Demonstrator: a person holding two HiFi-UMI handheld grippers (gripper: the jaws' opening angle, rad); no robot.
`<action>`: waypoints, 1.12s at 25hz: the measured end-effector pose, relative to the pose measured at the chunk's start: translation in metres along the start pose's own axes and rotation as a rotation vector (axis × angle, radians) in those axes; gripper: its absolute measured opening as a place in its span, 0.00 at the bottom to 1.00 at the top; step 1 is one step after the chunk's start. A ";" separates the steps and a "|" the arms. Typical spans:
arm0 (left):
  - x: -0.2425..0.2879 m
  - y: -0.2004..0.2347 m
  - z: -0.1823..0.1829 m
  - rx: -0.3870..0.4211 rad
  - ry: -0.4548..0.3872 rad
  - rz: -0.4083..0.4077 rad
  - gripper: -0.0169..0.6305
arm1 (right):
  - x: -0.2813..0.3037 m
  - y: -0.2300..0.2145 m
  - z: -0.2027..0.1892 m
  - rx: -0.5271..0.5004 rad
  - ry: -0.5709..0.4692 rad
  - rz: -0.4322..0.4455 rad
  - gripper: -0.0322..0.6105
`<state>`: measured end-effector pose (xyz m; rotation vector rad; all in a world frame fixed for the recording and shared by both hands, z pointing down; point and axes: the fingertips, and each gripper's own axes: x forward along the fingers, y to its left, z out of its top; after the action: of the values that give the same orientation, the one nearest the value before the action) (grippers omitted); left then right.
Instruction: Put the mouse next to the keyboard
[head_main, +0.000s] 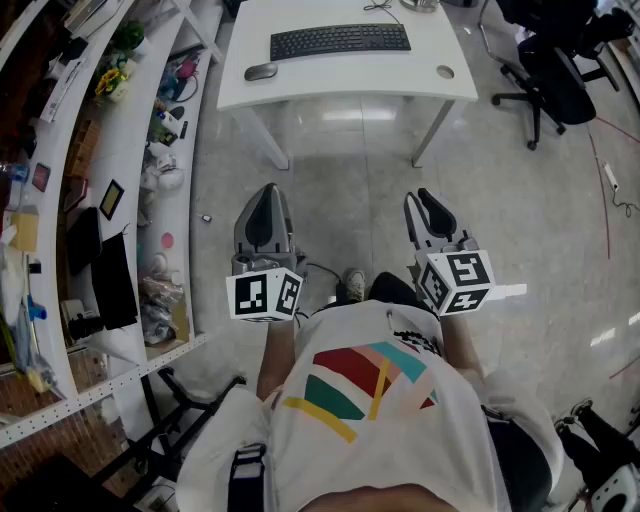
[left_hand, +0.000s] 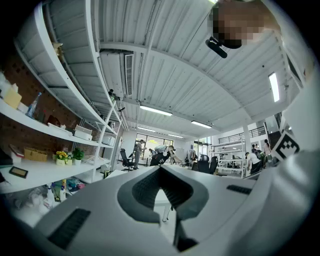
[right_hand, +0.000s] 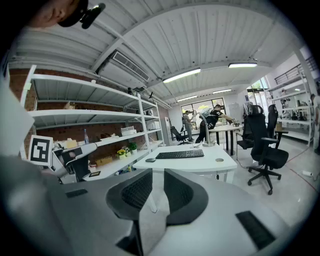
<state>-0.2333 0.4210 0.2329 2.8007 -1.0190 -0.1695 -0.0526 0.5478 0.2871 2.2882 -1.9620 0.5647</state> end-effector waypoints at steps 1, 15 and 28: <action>0.003 0.008 -0.004 0.000 0.003 0.001 0.09 | 0.006 0.006 -0.002 -0.012 -0.005 -0.002 0.16; 0.089 0.048 -0.009 -0.085 -0.011 -0.020 0.09 | 0.080 -0.018 -0.001 0.086 0.048 -0.012 0.07; 0.275 0.051 0.025 0.083 -0.060 -0.023 0.09 | 0.234 -0.125 0.090 0.110 0.006 0.103 0.07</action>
<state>-0.0599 0.2021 0.2036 2.8991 -1.0300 -0.2207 0.1152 0.3244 0.3011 2.2531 -2.1069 0.7042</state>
